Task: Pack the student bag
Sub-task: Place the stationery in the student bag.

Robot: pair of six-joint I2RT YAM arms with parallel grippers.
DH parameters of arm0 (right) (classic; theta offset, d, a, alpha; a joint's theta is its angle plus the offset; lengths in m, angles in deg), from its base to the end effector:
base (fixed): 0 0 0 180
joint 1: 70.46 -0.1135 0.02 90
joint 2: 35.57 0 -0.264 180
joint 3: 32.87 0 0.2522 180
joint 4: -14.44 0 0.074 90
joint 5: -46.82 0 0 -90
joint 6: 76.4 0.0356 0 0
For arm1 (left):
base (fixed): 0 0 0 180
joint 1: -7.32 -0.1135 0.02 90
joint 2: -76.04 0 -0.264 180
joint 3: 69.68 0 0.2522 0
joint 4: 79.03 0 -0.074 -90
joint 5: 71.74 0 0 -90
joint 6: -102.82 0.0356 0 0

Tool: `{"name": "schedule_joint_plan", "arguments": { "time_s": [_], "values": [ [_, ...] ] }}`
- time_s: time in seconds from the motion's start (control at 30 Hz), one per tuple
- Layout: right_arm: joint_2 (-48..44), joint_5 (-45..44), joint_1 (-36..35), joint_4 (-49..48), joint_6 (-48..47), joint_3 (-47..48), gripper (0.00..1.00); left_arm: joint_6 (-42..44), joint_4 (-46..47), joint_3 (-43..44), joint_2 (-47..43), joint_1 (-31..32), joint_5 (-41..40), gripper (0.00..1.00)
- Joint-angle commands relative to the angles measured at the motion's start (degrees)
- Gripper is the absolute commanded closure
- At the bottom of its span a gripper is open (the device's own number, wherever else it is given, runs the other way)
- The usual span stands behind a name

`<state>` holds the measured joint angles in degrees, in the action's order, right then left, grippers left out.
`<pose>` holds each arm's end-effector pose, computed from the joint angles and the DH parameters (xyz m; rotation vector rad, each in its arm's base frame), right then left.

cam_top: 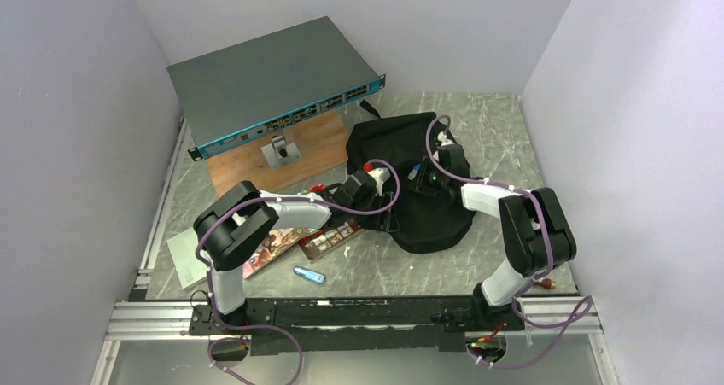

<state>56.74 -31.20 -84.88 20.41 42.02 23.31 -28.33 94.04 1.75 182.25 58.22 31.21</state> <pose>0.3033 0.0856 0.1556 0.1788 2.3604 0.6145 0.2347 -0.3015 0.1508 0.3424 2.5034 -1.0129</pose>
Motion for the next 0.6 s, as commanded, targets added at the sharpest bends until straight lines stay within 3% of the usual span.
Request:
{"name": "schedule_joint_plan", "arguments": {
  "time_s": [0.0,0.17,0.47,0.57],
  "values": [
    [0.84,-6.53,0.06,-3.51,-0.21,4.62,0.85,1.33,-2.81,0.68,-1.01,0.8,1.02,0.37],
    [2.04,-10.47,0.09,-8.12,1.86,5.62,0.91,1.34,-2.77,-0.14,-1.36,0.79,0.37,0.37],
    [4.93,-11.3,0.98,-16.85,7.58,5.35,0.92,0.81,-1.91,-0.45,-0.6,0.86,1.13,0.37],
    [5.4,-12.46,2.49,-18.78,12.8,4.39,0.8,1.13,-2.18,-0.47,-0.77,0.87,1.11,0.37]
  ]
}}
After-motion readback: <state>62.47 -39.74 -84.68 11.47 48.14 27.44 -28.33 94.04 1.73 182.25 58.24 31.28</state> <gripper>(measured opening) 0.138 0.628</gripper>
